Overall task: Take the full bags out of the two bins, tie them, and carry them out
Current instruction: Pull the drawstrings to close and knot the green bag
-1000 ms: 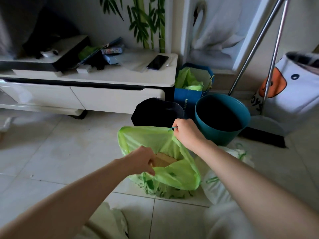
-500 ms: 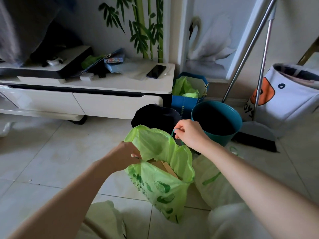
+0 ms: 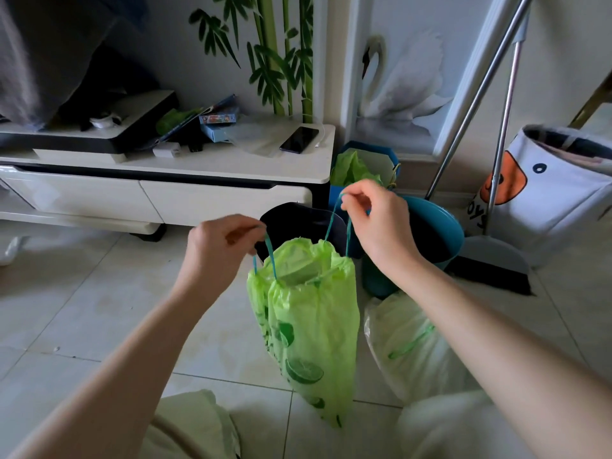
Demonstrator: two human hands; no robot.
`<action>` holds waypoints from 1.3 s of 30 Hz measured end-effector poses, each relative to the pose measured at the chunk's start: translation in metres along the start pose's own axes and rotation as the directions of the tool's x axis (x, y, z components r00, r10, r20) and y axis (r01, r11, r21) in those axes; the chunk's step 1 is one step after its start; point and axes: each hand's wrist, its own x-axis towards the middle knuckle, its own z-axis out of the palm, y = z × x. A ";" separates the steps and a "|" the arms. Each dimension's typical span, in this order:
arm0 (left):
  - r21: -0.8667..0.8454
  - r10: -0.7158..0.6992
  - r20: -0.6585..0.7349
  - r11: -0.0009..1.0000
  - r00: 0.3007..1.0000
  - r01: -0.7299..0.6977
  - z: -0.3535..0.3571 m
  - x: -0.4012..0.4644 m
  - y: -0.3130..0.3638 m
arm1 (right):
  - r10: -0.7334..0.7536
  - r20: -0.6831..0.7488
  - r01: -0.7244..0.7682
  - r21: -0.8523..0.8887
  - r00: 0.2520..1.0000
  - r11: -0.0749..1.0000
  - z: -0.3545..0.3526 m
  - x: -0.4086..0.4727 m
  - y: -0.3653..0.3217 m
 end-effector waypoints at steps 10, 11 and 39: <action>-0.126 -0.052 0.042 0.990 0.998 0.056 0.021 -0.004 0.017 | 0.327 0.318 -0.381 0.126 0.890 0.916 -0.003 -0.007 -0.014; -0.129 -0.021 0.069 0.991 0.997 0.030 0.023 -0.005 0.020 | 0.323 0.356 -0.402 0.173 0.877 0.899 -0.004 -0.007 -0.018; 0.056 -0.298 0.349 0.953 0.889 0.298 0.148 -0.034 -0.048 | 0.221 0.511 -0.384 0.237 0.831 0.893 -0.008 -0.018 -0.033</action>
